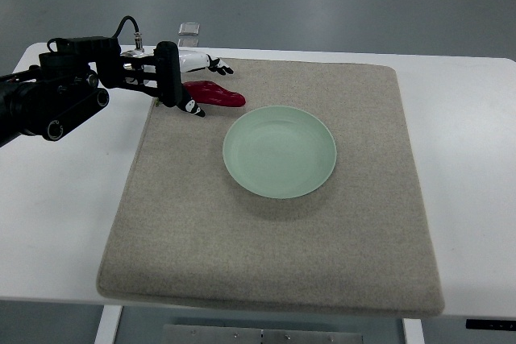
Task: Place red pepper on plate with left hand
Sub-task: 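Lower the left hand over the red pepper, fingers open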
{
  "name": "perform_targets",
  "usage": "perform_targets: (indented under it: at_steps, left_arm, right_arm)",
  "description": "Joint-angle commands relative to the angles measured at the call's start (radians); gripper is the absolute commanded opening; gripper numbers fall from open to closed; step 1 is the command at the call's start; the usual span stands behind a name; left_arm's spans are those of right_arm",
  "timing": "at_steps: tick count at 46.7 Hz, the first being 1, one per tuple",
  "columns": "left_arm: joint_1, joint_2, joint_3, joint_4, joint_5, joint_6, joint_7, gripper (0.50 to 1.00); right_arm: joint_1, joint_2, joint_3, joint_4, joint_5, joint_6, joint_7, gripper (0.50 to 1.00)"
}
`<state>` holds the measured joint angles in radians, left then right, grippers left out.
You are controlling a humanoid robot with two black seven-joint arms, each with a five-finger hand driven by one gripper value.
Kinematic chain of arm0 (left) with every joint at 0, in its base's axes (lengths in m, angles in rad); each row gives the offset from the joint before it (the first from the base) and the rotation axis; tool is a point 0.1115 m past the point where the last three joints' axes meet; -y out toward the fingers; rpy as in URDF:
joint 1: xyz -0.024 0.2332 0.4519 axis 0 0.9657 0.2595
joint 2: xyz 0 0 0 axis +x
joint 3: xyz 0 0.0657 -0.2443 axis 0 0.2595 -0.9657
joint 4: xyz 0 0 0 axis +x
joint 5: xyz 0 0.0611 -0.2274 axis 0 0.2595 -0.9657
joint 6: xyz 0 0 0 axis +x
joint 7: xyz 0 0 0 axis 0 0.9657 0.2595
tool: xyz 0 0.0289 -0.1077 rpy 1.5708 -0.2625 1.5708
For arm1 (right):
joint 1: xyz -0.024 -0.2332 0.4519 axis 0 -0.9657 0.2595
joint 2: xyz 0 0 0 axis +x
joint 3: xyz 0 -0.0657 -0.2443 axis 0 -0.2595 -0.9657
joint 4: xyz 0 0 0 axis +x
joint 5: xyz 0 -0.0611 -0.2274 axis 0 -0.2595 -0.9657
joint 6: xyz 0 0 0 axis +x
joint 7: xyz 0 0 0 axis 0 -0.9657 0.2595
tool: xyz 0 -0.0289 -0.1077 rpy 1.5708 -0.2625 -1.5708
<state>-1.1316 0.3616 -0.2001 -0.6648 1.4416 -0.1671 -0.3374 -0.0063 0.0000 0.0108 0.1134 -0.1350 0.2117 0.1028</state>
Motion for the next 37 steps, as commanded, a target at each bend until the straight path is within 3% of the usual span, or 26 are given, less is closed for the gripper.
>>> perform_targets:
  at_steps: [1, 37]
  left_arm:
    - [0.004, -0.004, 0.004, 0.002, -0.004, 0.02, 0.0, 0.9]
    - [0.038, -0.027, 0.004, 0.019, -0.02, 0.011, 0.008, 0.913]
  right_arm:
    - [0.0, 0.0, 0.0, 0.0, 0.0, 0.0, 0.0, 0.928]
    - [0.0, 0.0, 0.0, 0.0, 0.0, 0.0, 0.0, 0.928]
